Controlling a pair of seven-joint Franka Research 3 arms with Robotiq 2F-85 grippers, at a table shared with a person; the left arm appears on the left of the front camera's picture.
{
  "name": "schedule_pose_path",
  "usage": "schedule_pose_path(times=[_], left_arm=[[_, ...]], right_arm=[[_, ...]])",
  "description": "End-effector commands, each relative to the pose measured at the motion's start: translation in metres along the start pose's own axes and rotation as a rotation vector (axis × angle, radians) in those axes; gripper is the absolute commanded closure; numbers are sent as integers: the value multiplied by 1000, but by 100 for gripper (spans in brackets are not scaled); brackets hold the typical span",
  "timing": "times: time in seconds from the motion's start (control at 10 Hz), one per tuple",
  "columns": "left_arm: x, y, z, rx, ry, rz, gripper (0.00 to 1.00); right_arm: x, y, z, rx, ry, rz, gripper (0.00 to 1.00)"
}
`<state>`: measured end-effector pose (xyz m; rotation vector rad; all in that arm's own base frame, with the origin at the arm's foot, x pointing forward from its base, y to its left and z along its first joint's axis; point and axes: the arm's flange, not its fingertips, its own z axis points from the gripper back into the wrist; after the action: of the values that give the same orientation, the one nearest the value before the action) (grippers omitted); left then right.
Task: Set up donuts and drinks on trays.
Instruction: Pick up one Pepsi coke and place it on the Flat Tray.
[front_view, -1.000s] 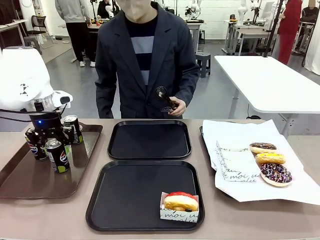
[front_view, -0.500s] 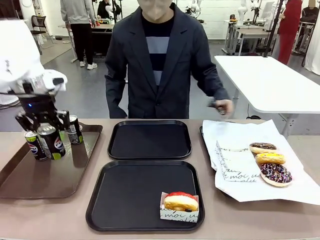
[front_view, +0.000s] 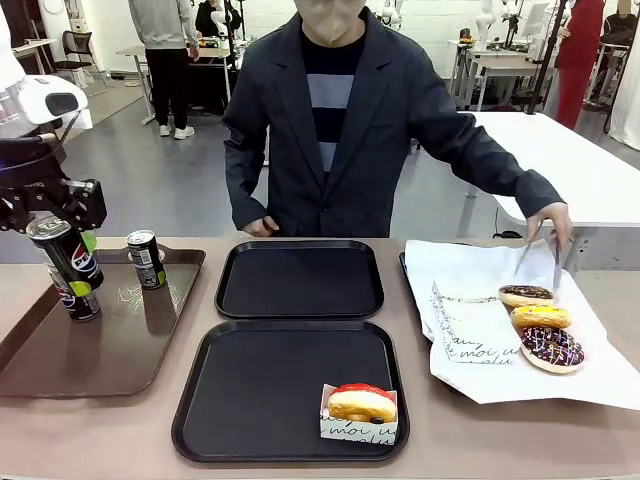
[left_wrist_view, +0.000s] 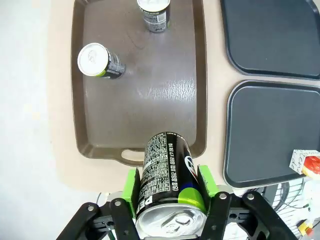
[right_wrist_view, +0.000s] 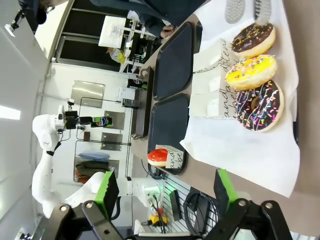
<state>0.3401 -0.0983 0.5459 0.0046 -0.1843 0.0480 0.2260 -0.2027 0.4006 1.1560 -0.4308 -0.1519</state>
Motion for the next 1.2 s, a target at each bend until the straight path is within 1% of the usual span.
schedule_pose_path(times=[0.0, 0.2, 0.3, 0.4, 0.5, 0.7, 0.8, 0.9, 1.1], left_arm=[[6, -5, -4, -1, 15, -9, 60], [6, -5, -4, -1, 15, -9, 60], [2, -3, -7, 6, 17, -7, 42], [6, -17, -15, 11, 24, -91, 42], [13, -42, -23, 31, 32, -163, 42], [17, -84, -29, -7, 3, -301, 42], [18, -107, -34, -2, -12, -356, 42], [19, -135, -40, -7, -3, -418, 42], [25, -183, -51, -18, 41, -503, 42]], right_arm=[[1, -1, 0, 18, -12, 17, 0], [1, -1, 0, 18, -12, 17, 0], [1, -1, 0, 18, -12, 17, 0], [1, -1, 0, 18, -12, 17, 0], [1, -1, 0, 18, -12, 17, 0], [1, -1, 0, 18, -12, 17, 0], [1, -1, 0, 18, -12, 17, 0], [1, -1, 0, 18, -12, 17, 0], [1, -1, 0, 18, -12, 17, 0]])
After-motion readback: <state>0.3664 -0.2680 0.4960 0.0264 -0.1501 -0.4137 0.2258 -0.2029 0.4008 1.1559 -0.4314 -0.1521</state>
